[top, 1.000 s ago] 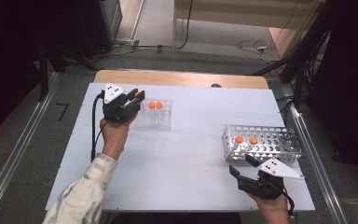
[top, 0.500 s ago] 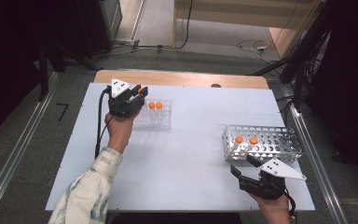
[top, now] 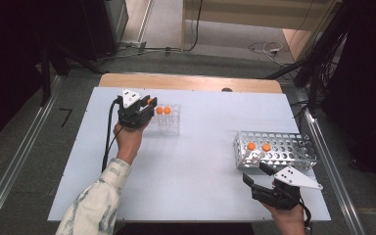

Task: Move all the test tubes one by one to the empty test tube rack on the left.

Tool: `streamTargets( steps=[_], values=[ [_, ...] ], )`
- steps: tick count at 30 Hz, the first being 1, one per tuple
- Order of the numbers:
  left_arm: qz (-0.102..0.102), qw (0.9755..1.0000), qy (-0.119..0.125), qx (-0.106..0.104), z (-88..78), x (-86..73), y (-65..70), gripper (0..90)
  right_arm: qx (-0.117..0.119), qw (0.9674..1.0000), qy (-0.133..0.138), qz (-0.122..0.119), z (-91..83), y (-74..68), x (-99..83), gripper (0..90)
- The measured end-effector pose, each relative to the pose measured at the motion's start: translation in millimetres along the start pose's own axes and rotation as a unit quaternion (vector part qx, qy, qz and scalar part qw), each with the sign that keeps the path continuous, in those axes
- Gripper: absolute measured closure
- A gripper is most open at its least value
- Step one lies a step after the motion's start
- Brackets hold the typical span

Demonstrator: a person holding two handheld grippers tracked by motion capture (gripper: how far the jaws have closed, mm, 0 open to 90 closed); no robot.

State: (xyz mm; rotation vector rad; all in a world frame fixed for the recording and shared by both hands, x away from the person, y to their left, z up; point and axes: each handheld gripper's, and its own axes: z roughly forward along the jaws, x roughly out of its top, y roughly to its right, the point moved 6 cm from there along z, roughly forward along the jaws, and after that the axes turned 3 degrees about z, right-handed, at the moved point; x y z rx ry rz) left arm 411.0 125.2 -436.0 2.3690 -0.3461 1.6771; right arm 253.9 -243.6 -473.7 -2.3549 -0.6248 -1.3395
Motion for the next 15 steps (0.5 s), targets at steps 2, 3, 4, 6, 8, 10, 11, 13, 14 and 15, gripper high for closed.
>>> streamTargets(
  steps=[2,3,4,6,8,10,11,13,14,15],
  values=[
    [0.0,1.0,0.001,0.0,0.9,-2.6,0.2,69.7,0.001,1.0,-0.001,0.0,0.4,-0.2,-0.3,27.6],
    [0.001,1.0,-0.002,0.0,1.1,-3.9,0.6,69.7,0.0,1.0,-0.001,0.0,0.5,-0.4,-0.4,27.6],
    [0.002,1.0,-0.001,0.001,1.4,-4.8,0.9,69.7,0.001,1.0,-0.001,-0.001,0.8,-0.4,-0.4,27.6],
    [0.002,1.0,-0.002,0.001,1.7,-6.6,1.0,69.6,0.001,1.0,-0.002,-0.001,1.0,-0.3,-0.4,27.6],
    [0.0,1.0,-0.002,0.002,1.8,-8.1,0.9,69.6,0.001,1.0,-0.002,-0.001,1.0,-0.3,-0.5,27.6],
    [-0.001,1.0,-0.003,0.001,1.9,-9.2,0.9,69.4,0.001,1.0,-0.002,-0.001,1.1,-0.2,-0.7,27.6],
    [-0.001,1.0,-0.003,0.001,1.7,-9.4,1.0,69.3,0.001,1.0,-0.003,-0.001,1.2,-0.1,-0.7,27.7],
    [0.0,1.0,-0.001,0.0,1.1,-9.0,1.5,67.7,0.001,1.0,-0.002,-0.001,1.2,-0.1,-0.7,27.6],
    [0.0,1.0,0.0,-0.001,0.7,-8.5,1.8,63.6,0.001,1.0,-0.002,-0.001,1.1,-0.2,-0.6,27.6],
    [0.0,1.0,0.0,0.0,0.1,-8.2,2.0,60.9,0.001,1.0,-0.002,-0.001,1.1,-0.2,-0.6,27.6]
  ],
)
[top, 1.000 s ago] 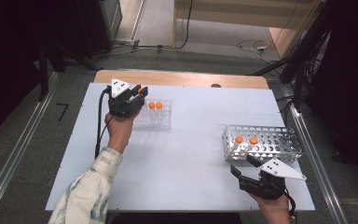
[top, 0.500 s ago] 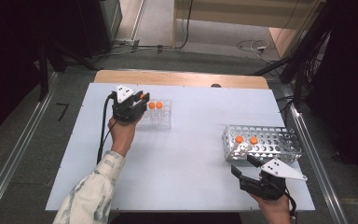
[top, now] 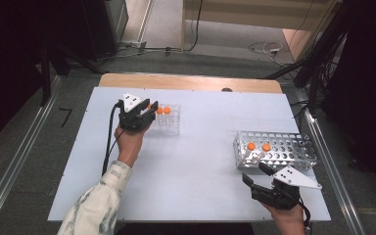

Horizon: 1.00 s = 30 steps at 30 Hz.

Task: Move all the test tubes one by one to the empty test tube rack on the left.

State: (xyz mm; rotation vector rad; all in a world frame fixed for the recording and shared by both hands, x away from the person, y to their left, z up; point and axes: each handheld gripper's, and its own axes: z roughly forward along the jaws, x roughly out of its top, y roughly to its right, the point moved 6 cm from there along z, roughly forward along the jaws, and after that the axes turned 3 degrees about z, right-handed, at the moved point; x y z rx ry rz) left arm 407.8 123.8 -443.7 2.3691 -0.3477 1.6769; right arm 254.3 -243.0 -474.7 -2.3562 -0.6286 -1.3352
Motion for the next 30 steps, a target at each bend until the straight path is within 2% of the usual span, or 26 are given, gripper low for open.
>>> streamTargets(
  steps=[7,14,22,30],
  values=[
    [-0.01,0.9999,-0.004,-0.007,-7.3,1.8,3.7,48.3,-0.003,1.0,0.002,0.002,-0.7,1.1,0.2,27.7],
    [-0.014,0.9997,0.001,-0.019,-26.8,-5.1,16.7,35.2,-0.013,0.9999,0.006,0.007,-1.8,5.9,1.0,28.2],
    [-0.01,0.9991,0.006,-0.041,-49.5,-21.1,31.1,31.2,-0.029,0.9995,0.009,0.012,-2.0,12.9,1.3,28.5],
    [-0.009,0.9981,-0.005,-0.061,-64.9,-39.7,39.1,28.5,-0.044,0.9988,0.011,0.017,-1.3,20.0,1.9,28.7]
  ],
)
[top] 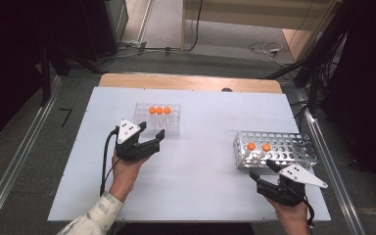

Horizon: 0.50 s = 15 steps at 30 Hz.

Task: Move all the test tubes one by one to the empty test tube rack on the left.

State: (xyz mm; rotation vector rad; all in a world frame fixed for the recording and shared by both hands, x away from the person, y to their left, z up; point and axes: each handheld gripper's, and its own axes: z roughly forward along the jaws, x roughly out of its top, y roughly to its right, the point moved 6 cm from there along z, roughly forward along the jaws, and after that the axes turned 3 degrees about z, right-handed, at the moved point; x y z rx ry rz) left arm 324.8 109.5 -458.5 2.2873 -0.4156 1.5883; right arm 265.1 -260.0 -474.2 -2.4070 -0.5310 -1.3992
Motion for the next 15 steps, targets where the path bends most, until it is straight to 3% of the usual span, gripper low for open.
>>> streamTargets(
  steps=[7,15],
  values=[
    [0.003,0.9999,-0.004,-0.011,-9.3,-9.3,8.4,27.0,-0.014,0.9999,0.004,0.001,3.4,6.5,1.7,29.0],
    [0.012,0.9998,-0.012,-0.007,-14.4,-18.3,10.0,26.8,-0.027,0.9996,0.006,0.001,6.1,12.7,2.5,30.5]
  ],
)
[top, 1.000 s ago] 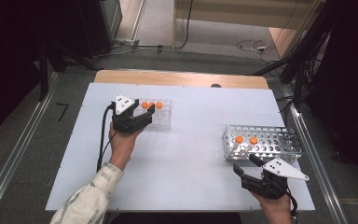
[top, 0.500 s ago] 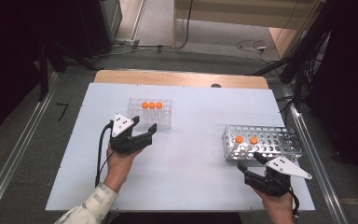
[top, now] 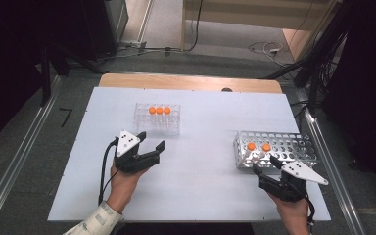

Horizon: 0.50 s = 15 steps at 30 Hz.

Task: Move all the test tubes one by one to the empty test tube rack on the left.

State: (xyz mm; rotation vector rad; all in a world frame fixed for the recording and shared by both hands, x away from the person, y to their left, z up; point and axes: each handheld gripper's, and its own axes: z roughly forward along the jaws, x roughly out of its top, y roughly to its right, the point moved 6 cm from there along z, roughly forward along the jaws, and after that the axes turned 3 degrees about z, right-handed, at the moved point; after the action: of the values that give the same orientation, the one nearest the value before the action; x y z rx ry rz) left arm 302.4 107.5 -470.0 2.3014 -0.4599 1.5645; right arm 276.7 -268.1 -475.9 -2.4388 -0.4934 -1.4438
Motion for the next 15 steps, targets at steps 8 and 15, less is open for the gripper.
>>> streamTargets(
  steps=[8,15],
  values=[
    [0.0,1.0,-0.001,0.002,-5.3,-3.0,-1.2,26.8,-0.009,1.0,-0.003,0.001,5.9,2.9,0.4,31.0],
    [0.006,1.0,-0.001,-0.001,-8.1,-5.6,1.5,26.8,-0.017,0.9999,-0.002,0.001,10.0,6.4,2.0,32.0]
  ],
)
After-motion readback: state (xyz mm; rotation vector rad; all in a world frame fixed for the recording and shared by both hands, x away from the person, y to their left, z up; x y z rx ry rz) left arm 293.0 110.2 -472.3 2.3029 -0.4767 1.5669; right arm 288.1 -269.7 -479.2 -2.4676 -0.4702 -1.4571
